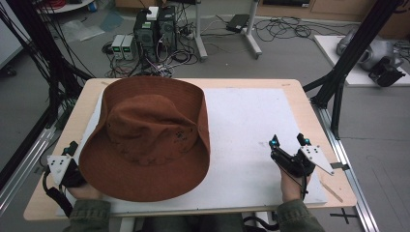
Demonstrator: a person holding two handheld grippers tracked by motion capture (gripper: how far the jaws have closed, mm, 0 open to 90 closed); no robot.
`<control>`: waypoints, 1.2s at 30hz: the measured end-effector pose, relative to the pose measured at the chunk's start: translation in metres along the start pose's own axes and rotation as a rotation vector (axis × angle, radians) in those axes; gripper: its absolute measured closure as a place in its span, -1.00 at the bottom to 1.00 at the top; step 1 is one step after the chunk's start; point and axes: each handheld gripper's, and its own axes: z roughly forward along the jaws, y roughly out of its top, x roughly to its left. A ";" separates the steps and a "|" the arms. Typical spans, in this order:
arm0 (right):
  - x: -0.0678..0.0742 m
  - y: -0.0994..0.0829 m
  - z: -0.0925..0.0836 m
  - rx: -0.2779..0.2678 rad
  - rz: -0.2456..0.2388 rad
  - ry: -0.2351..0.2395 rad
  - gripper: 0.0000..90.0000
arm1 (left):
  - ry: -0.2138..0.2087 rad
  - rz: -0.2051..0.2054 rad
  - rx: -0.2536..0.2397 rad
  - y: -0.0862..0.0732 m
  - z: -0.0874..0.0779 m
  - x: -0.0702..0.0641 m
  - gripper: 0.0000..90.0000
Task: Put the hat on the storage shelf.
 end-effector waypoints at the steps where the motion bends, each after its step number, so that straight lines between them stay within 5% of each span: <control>1: 0.000 0.000 0.000 -0.001 -0.003 -0.001 -0.74 | 0.000 0.001 0.000 0.000 0.000 0.000 -0.65; 9: 0.000 -0.001 0.002 0.022 -0.011 0.008 -0.74 | -0.003 -0.001 0.002 0.000 0.000 0.000 -0.65; 15: -0.003 -0.004 0.009 0.121 -0.012 0.017 -0.74 | -0.008 0.024 0.025 0.002 0.002 0.002 -0.65; 27: -0.005 -0.011 0.018 0.232 -0.064 0.021 -0.74 | -0.038 0.043 0.068 0.001 0.004 0.002 -0.65; 36: -0.005 -0.013 0.019 0.240 -0.075 0.030 -0.74 | -0.038 0.016 0.076 -0.001 0.004 0.005 -0.66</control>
